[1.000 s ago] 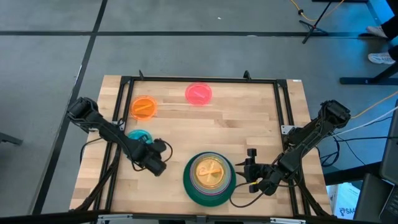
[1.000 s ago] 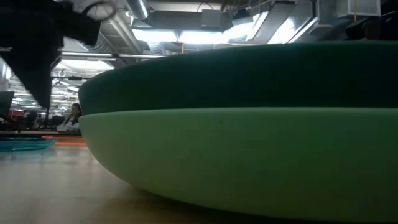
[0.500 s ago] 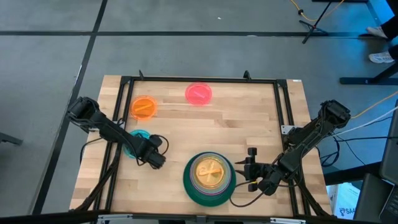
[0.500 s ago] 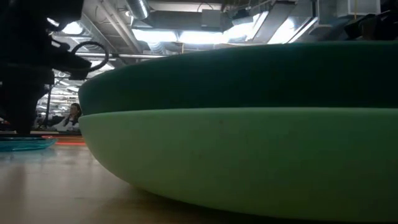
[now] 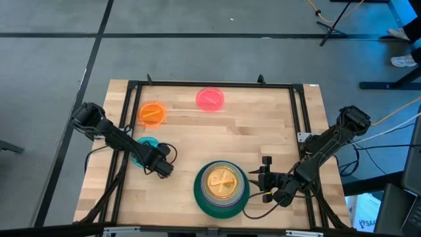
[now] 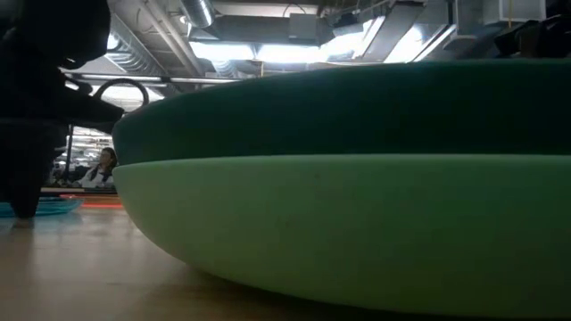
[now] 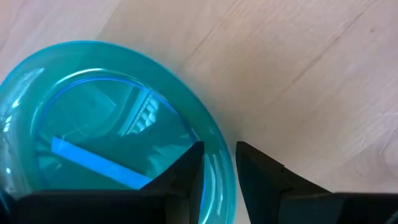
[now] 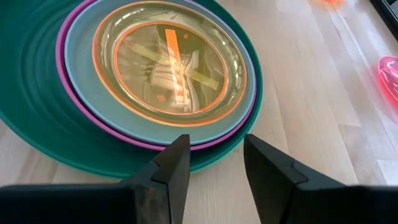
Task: Stack plastic plates
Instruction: Stack the blue transparent plate on top of the bottom orange transparent plate
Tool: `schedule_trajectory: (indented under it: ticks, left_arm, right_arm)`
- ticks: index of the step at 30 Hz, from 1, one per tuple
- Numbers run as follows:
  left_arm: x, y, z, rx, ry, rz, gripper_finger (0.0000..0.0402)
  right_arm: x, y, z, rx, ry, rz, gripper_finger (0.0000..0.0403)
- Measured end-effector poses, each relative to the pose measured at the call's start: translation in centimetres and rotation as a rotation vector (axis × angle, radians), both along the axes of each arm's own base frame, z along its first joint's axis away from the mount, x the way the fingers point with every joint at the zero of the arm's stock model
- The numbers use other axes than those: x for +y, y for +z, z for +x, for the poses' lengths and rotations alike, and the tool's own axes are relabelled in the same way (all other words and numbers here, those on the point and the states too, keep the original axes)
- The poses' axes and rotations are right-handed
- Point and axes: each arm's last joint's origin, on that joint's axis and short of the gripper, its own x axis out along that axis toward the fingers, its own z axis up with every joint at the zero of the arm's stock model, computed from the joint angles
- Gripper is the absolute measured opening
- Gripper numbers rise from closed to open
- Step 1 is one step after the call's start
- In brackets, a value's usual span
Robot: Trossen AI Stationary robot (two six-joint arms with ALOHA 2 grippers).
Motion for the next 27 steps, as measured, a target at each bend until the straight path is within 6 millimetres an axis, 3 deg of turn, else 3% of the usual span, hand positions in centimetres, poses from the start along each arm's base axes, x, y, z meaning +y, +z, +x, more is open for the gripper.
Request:
schedule_trajectory:
  ticks: [7, 18, 27]
  left_arm:
    - [0.07, -0.08, -0.07, 0.002, -0.035, 0.018, 0.0081]
    - [0.23, -0.14, -0.18, 0.013, -0.091, 0.054, 0.0006]
    - [-0.05, 0.34, 0.3, 0.001, -0.153, 0.055, 0.0002]
  right_arm:
    - [-0.01, 0.01, 0.01, -0.001, -0.001, 0.0, 0.0143]
    - [0.01, 0.02, 0.02, -0.002, 0.001, 0.0, 0.0143]
    - [0.02, 0.04, 0.03, -0.004, 0.002, 0.002, 0.0143]
